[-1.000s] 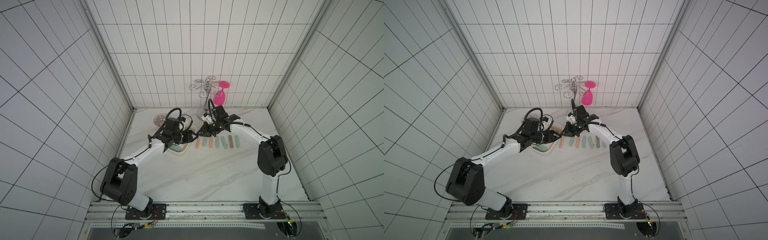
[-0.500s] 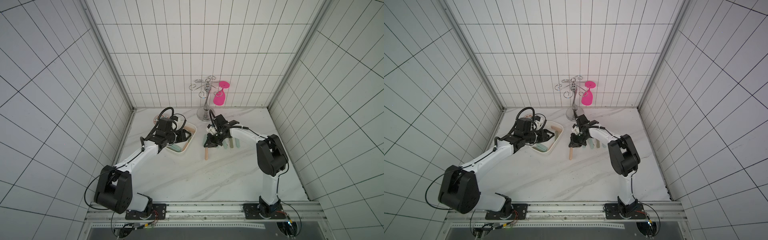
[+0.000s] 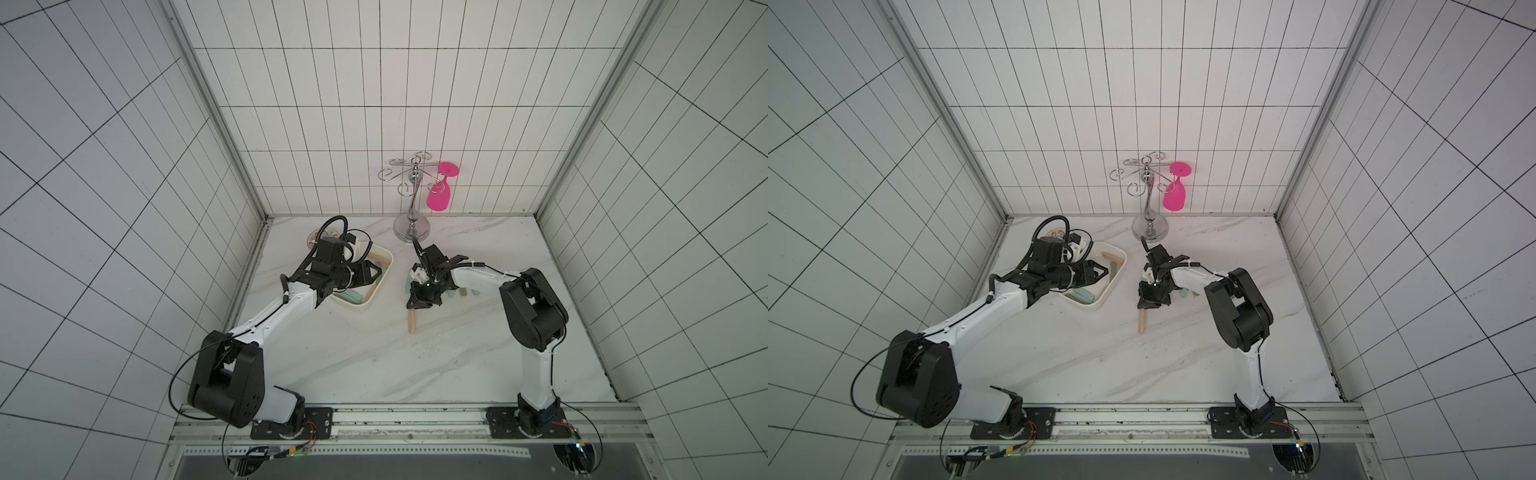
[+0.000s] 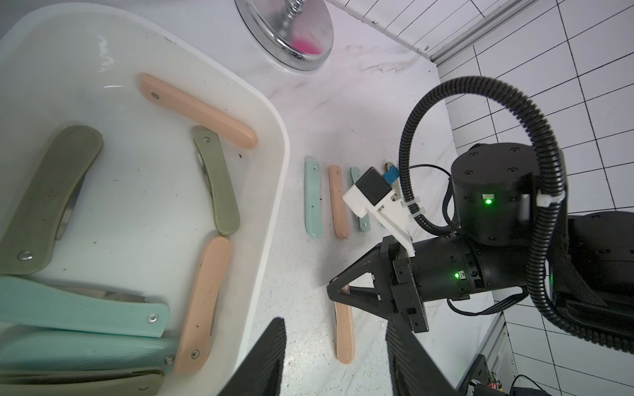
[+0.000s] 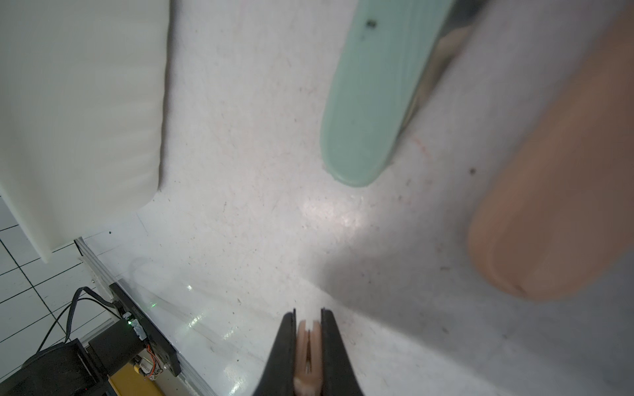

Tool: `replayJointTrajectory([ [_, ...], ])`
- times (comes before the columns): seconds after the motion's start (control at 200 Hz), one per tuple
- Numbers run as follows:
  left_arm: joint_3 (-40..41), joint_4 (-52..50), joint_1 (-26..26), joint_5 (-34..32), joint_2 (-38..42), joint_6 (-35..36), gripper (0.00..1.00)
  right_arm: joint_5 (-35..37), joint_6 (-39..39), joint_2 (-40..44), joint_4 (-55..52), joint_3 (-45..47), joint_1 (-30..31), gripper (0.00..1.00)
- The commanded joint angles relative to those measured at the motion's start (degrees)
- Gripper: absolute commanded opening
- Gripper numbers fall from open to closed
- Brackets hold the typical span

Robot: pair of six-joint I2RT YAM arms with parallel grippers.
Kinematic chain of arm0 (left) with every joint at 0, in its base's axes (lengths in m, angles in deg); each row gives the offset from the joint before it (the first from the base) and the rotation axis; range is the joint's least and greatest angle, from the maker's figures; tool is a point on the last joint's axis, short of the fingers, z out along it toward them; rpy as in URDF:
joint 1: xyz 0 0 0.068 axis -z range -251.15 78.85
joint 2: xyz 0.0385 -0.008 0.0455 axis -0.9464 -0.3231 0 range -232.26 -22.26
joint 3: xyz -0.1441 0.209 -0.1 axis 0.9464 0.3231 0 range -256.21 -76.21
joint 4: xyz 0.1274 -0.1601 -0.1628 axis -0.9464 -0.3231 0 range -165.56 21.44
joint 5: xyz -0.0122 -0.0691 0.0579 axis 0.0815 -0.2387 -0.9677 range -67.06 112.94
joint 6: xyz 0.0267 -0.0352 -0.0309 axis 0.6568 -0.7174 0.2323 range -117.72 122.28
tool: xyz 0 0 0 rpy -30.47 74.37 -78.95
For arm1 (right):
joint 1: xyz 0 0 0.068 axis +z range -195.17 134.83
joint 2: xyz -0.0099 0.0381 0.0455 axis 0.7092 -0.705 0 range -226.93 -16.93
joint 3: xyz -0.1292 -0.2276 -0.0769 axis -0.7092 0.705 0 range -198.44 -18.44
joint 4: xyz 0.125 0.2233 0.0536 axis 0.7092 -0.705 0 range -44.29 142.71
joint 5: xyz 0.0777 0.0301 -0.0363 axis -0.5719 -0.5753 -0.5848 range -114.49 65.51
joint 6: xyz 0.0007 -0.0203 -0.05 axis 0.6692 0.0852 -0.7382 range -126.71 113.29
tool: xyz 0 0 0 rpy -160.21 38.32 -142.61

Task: Take the fruit knife out of the storage box
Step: Place the fruit knife at the center of the board.

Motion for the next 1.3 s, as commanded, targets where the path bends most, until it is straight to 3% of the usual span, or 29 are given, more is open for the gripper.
replayJointTrajectory([
  [0.0, 0.3, -0.6, 0.0, -0.1, 1.1, 1.2, 0.51, 2.9, 1.3, -1.1, 1.9, 1.5, 0.4, 0.0],
  [0.07, 0.2, -0.8, 0.0, -0.3, 1.3, 1.6, 0.51, 3.5, 1.3, -1.0, 1.6, 1.6, 0.4, 0.0],
  [0.28, 0.4, -1.1, 0.0, -0.7, 1.4, 2.0, 0.51, 4.8, 1.4, -1.0, 0.3, 2.0, 0.5, 0.21],
  [0.45, 0.2, -1.1, 0.0, -0.8, 1.1, 2.2, 0.5, 5.5, 1.2, -0.8, -0.6, 1.9, 0.4, 0.32],
  [0.805, 0.3, -1.2, 0.0, -1.3, 0.9, 2.6, 0.51, 9.3, -1.3, 1.0, -5.2, 0.7, 1.2, 0.45],
  [1.094, 0.5, -1.2, 0.0, -1.5, 0.9, 2.7, 0.5, 20.7, -7.3, -0.2, -14.9, -3.8, 6.0, 0.46],
  [1.299, 0.7, -1.3, 0.0, -1.5, 1.1, 2.7, 0.51, 23.3, -8.1, -3.7, -18.5, -7.5, 8.9, 0.41],
])
